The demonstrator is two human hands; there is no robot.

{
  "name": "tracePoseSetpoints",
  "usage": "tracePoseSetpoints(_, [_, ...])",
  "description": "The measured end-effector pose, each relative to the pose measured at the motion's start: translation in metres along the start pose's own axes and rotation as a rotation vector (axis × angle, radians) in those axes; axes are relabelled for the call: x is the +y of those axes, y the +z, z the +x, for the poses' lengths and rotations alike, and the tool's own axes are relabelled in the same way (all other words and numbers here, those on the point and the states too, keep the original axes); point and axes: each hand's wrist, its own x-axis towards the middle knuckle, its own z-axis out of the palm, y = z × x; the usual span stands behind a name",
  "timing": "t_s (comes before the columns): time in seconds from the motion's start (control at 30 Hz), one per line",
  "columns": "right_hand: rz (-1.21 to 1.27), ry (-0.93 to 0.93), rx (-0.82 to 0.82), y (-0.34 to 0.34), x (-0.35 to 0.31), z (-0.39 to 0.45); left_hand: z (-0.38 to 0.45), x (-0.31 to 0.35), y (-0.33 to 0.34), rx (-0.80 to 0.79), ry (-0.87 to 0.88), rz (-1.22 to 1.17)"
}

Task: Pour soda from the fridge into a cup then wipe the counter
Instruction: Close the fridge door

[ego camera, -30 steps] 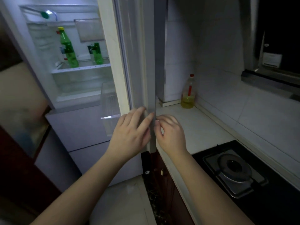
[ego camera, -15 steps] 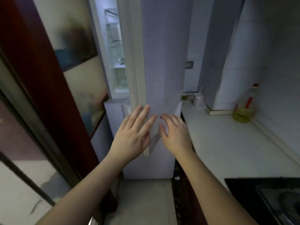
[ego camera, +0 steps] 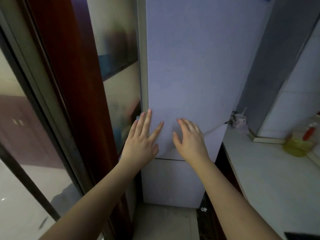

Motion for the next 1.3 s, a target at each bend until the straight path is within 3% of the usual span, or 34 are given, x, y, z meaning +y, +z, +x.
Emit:
tracePoseSetpoints(0.3, [-0.103, 0.04, 0.022, 0.046, -0.026, 0.052, 0.056, -0.056, 0.024, -0.183, 0.035, 0.006])
tracePoseSetpoints(0.7, [-0.206, 0.08, -0.152, 0.082, -0.017, 0.09, 0.136, -0.08, 0.081, -0.206, 0.005, -0.091])
tracePoseSetpoints(1.3, [-0.143, -0.007, -0.2, 0.102, 0.043, 0.175, 0.238, -0.082, 0.156, -0.291, -0.09, -0.071])
